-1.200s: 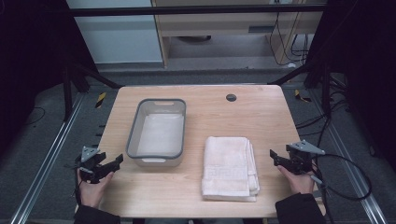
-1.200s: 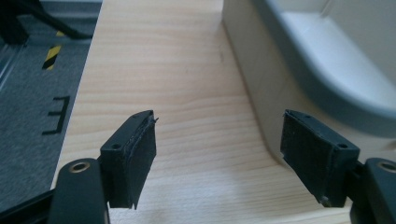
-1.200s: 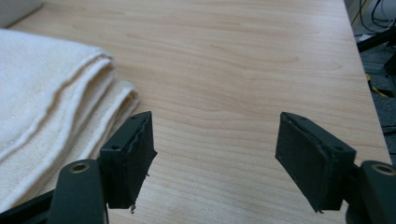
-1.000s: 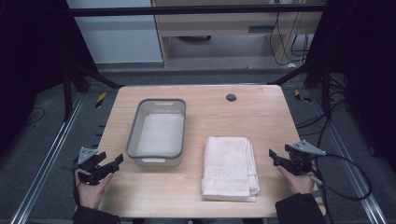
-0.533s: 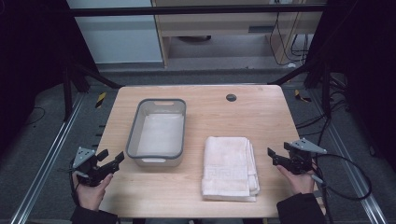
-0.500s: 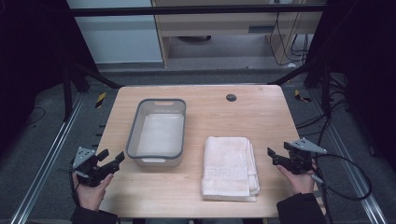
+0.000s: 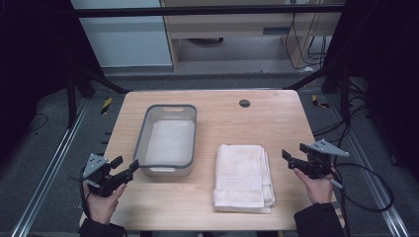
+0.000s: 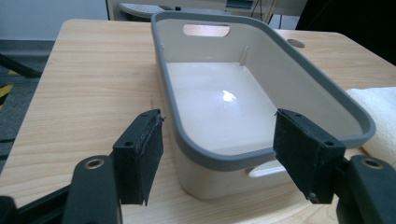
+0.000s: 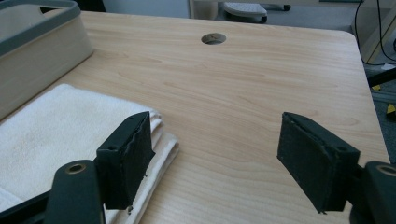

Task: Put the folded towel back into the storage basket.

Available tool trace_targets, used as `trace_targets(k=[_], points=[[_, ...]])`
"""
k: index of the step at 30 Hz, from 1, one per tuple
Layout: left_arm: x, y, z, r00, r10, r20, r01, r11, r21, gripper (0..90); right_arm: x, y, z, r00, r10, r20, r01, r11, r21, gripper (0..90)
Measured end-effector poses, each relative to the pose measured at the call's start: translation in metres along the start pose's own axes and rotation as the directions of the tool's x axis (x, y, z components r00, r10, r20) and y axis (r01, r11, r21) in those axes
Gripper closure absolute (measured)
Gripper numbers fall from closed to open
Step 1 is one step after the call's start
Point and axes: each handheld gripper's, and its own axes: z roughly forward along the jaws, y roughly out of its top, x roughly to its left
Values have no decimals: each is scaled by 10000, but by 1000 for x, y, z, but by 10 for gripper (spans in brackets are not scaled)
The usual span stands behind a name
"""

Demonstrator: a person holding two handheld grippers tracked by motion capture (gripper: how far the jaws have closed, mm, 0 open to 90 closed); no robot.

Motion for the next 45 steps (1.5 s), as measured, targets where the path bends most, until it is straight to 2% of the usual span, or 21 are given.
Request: trace_targets(k=[6, 14, 21, 26, 35, 45], points=[[-9, 7, 3, 9997, 210, 134, -209, 9998, -28, 329, 2, 10, 2, 9997, -79, -224, 78, 10000, -44, 259], [-22, 14, 8, 9981, 328, 530, -327, 9995, -16, 334, 4, 19, 2, 9993, -66, -362, 62, 9999, -114, 250], [-35, 20, 13, 9953, 617, 740, -621, 9981, 27, 336, 4, 28, 5, 9984, -68, -555, 68, 10000, 1, 249], [-47, 25, 17, 9931, 769, 889, -772, 9970, -5, 340, 7, 37, 7, 9968, -250, -762, 255, 9997, 54, 251], [-73, 31, 29, 9842, 1143, 1351, -1156, 9933, 17, 348, 14, 52, 15, 9912, -327, -1281, 363, 9990, 259, 251], [-102, 29, 44, 9706, 1470, 1903, -1543, 9877, 237, 363, 19, 56, 28, 9878, -416, -1499, 504, 9972, 554, 245]])
